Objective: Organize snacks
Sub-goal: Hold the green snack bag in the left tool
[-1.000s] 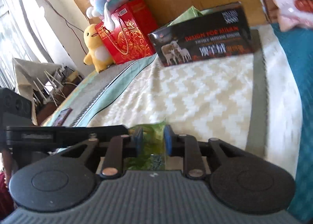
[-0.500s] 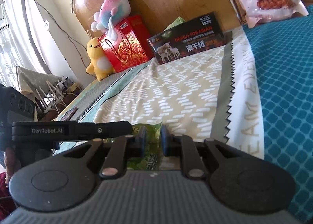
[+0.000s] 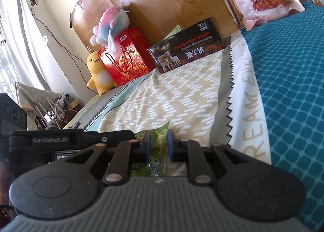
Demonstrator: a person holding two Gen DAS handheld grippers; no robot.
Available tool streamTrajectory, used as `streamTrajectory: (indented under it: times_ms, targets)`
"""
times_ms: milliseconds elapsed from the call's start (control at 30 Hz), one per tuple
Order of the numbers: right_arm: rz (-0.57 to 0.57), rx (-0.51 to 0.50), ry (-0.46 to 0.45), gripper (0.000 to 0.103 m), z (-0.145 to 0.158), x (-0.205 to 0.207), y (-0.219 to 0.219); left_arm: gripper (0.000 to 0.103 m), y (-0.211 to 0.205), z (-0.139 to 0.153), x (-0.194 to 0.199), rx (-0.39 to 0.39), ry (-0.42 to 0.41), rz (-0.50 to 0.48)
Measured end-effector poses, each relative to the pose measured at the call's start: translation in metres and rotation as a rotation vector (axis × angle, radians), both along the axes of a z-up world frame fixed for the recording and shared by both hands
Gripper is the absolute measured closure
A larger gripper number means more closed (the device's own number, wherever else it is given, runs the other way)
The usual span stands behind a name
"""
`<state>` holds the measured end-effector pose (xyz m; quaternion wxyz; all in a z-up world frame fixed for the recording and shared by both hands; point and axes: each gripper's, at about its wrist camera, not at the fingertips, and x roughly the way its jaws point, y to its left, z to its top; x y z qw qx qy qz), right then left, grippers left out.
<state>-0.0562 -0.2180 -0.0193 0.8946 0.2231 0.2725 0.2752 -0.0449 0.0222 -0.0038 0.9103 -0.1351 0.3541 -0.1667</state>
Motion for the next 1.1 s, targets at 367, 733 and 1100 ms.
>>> streamTrajectory:
  times_ms: [367,733,1100]
  targets:
    - [-0.025,0.03,0.017,0.083,-0.001,-0.009,-0.001,0.065,-0.001,0.0,-0.005,0.008,-0.003,0.004]
    - [-0.026,0.063,0.021,0.083,-0.002,-0.013,-0.003,0.06,-0.005,0.001,-0.006,0.028,-0.011,-0.002]
    - [-0.027,0.079,0.019,0.083,-0.003,-0.015,-0.003,0.057,-0.005,-0.001,-0.008,0.023,-0.025,-0.012]
